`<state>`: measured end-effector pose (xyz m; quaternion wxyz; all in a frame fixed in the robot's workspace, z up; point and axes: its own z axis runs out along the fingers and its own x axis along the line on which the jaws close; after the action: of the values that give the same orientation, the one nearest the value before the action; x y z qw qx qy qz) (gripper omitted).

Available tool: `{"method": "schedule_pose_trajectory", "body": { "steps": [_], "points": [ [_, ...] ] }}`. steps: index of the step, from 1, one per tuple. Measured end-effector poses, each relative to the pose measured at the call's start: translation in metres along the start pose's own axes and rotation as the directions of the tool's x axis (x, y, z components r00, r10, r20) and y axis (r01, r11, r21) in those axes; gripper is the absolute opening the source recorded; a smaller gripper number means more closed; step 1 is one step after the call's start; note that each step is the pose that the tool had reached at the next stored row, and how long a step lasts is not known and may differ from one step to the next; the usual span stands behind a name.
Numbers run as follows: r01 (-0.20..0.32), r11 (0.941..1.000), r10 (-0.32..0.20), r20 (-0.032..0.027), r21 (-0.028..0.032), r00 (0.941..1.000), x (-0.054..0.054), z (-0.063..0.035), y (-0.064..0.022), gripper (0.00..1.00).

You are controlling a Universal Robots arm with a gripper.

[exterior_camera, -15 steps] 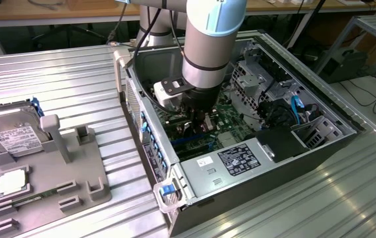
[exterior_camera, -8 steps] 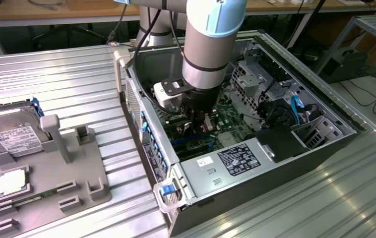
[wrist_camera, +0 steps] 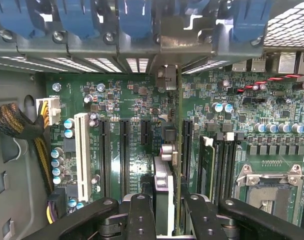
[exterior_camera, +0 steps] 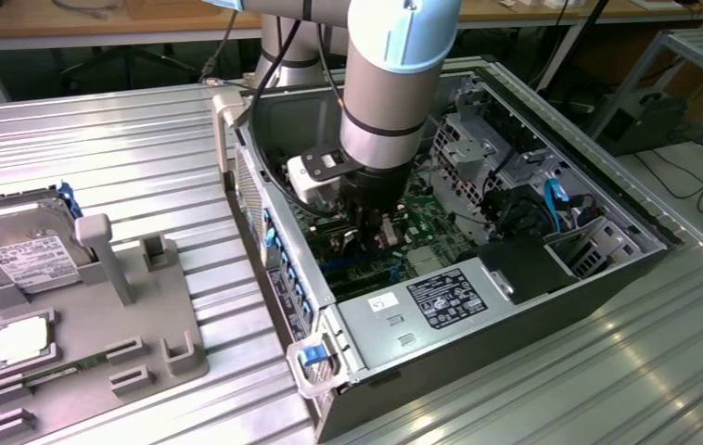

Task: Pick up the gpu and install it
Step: 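Insert the gpu into the slot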

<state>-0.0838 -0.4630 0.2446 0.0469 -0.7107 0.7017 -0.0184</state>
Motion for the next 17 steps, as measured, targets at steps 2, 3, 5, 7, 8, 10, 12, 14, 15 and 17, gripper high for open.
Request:
{"method": "schedule_pose_trajectory", "body": {
  "steps": [2, 3, 5, 7, 8, 10, 12, 14, 15, 17],
  "points": [
    [0.000, 1.0000, 0.000, -0.0002, -0.0001, 1.0000, 0.0000, 0.0002, 0.0000, 0.29],
    [0.000, 1.0000, 0.000, 0.0001, 0.0000, 1.0000, 0.0000, 0.0005, 0.0001, 0.29],
    [0.000, 1.0000, 0.000, 0.0001, 0.0001, 1.0000, 0.0000, 0.0010, 0.0001, 0.29],
    [0.000, 1.0000, 0.000, 0.0001, 0.0000, 1.0000, 0.0000, 0.0010, 0.0001, 0.29],
    [0.000, 1.0000, 0.000, 0.0001, 0.0000, 1.0000, 0.0000, 0.0010, 0.0001, 0.29],
    [0.000, 1.0000, 0.000, 0.0000, 0.0000, 1.0000, 0.0000, 0.0009, 0.0001, 0.29],
    [0.000, 1.0000, 0.000, 0.0003, 0.0001, 1.0000, 0.0000, 0.0011, -0.0004, 0.29],
    [0.000, 1.0000, 0.000, 0.0002, 0.0001, 1.0000, 0.0001, 0.0012, -0.0016, 0.29],
    [0.000, 1.0000, 0.000, 0.0001, 0.0000, 1.0000, 0.0000, 0.0012, -0.0020, 0.29],
    [0.000, 1.0000, 0.000, 0.0001, 0.0000, 1.0000, 0.0001, 0.0012, -0.0019, 0.29]
  ]
}}
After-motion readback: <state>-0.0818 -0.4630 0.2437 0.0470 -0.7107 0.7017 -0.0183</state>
